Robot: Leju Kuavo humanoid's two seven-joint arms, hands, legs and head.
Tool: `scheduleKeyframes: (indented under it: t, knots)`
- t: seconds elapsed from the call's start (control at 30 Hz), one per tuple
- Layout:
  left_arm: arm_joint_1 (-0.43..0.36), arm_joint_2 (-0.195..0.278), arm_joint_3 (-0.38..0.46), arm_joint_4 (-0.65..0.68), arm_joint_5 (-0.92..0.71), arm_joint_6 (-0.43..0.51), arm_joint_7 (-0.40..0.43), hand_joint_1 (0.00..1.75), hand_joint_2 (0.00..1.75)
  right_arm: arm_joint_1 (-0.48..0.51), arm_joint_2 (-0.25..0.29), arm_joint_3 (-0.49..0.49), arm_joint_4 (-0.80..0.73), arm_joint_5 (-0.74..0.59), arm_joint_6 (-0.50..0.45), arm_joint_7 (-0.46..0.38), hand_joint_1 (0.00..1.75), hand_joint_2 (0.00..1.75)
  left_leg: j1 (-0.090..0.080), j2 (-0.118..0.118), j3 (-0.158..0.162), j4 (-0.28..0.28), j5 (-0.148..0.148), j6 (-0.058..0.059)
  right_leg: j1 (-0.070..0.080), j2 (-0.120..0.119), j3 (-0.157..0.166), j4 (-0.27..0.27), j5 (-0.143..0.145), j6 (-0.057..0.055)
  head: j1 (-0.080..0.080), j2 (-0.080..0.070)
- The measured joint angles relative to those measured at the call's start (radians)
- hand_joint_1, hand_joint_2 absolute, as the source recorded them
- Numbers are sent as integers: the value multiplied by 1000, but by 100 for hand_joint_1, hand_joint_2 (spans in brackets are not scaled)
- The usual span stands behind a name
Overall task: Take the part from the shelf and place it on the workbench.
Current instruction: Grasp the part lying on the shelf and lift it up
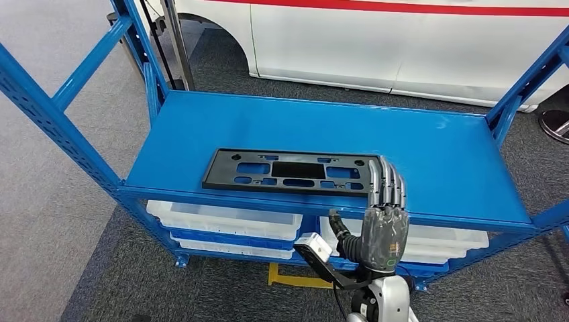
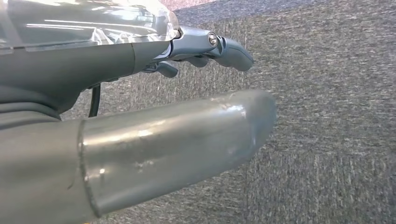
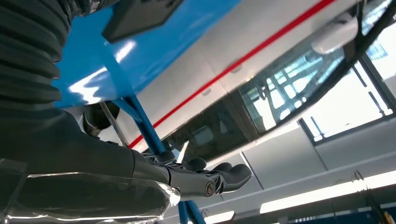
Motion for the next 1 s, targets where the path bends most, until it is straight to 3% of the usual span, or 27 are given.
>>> scheduleKeyframes:
  t: [0.03,0.1,0.17,0.23,0.3,0.37,0.4,0.47,0.5,0.53,0.57,0.63,0.7,0.8,0.87,0.97,1.0]
  knots:
    - [0,1,-1,0,1,-3,1,0,0,-7,-4,20,18,6,-1,26,2,175,-1,-1,0,1,0,0,0,0,5,-12,20,-2,0,0]
    - [-1,1,-3,0,3,-8,1,0,0,-26,-9,59,51,20,-2,78,2,175,-1,-3,3,2,-2,-2,2,0,60,-134,90,-11,0,0]
    - [-2,1,-5,0,4,-11,1,0,0,-47,-13,97,81,33,-4,132,2,175,-5,-4,2,4,-4,-8,7,0,112,-248,132,-21,0,0]
    - [-2,1,-5,0,7,-15,1,0,0,-61,-16,132,108,47,-7,188,2,175,-7,-4,0,3,-3,-19,13,1,121,-274,134,-26,0,0]
    - [-3,2,-5,0,11,-20,1,0,0,-78,-16,171,138,62,-8,243,2,175,-5,-3,0,3,-6,-31,10,2,123,-283,139,-35,0,0]
    - [-5,5,-5,0,14,-24,1,0,0,-101,-15,215,174,76,-10,288,2,175,-3,-3,-19,49,-39,-43,4,1,127,-294,145,-46,-1,0]
    - [-6,7,-5,0,15,-26,2,0,0,-111,-15,238,194,83,-11,309,2,175,-2,-3,-43,103,-70,-47,3,-1,127,-295,147,-49,-1,0]
    - [-7,9,-5,0,16,-29,4,0,0,-126,-12,278,238,96,-12,341,2,175,0,-2,-106,235,-126,-55,4,-3,124,-293,147,-52,-1,0]
    - [-6,11,-5,0,16,-32,6,0,0,-132,-11,296,261,103,-12,352,2,175,0,-2,-125,273,-133,-58,4,-3,123,-291,146,-52,-1,0]
    - [-6,13,-5,0,16,-35,7,0,0,-138,-9,312,282,110,-13,357,2,175,1,-2,-126,274,-120,-58,4,-3,123,-289,146,-52,-1,0]
    - [-7,15,-5,0,16,-39,9,0,0,-144,-6,328,301,117,-13,361,2,175,1,-2,-107,233,-90,-58,4,-2,124,-288,145,-51,-1,0]
    - [-9,19,-5,0,16,-44,11,0,0,-156,0,353,331,128,-15,366,2,175,1,-1,-39,93,-25,-53,6,0,125,-284,141,-46,-1,0]
    - [-12,20,-5,1,16,-46,13,0,0,-165,3,369,352,133,-16,367,2,175,-3,-2,-1,11,-2,-43,9,0,123,-281,140,-37,-1,0]
    - [-12,21,-5,1,17,-57,14,0,0,-171,6,380,371,134,-17,366,2,175,-4,-4,1,-2,0,-25,10,1,121,-281,140,-22,0,0]
    - [-13,21,-5,1,16,-76,12,0,0,-175,9,382,379,135,-18,361,2,175,0,-3,3,-9,4,-10,8,1,104,-240,110,-12,0,0]
    - [-15,23,-5,1,16,-94,12,0,0,-179,14,382,395,135,-19,349,2,175,-1,0,2,-10,5,0,6,1,17,-56,21,-3,0,0]
    - [-15,23,-5,1,15,-95,13,0,0,-179,15,382,401,135,-19,345,2,175,-2,0,3,-9,4,1,6,1,-6,-10,10,-2,0,0]
